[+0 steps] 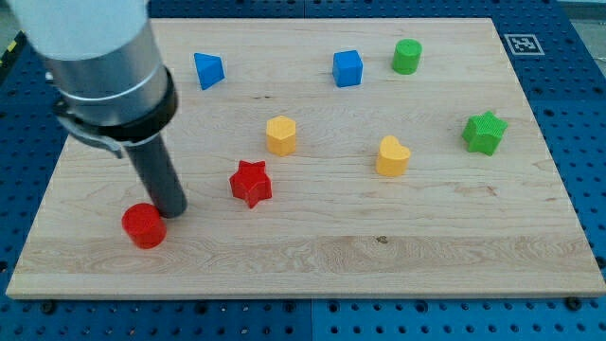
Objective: Move the red circle towards bottom left
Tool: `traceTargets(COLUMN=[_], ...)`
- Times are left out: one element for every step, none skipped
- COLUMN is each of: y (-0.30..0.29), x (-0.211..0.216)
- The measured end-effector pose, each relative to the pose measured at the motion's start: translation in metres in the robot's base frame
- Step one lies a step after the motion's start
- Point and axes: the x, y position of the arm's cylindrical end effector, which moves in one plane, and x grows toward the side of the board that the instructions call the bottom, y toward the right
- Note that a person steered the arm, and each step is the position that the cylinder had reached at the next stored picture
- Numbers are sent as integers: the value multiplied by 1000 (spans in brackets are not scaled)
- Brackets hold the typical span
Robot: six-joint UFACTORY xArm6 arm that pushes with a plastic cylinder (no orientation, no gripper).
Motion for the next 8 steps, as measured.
traceTargets(y=[-19,-29,-35,-23,2,2,2,2], x=[0,3,5,-15,-19,6,9,15])
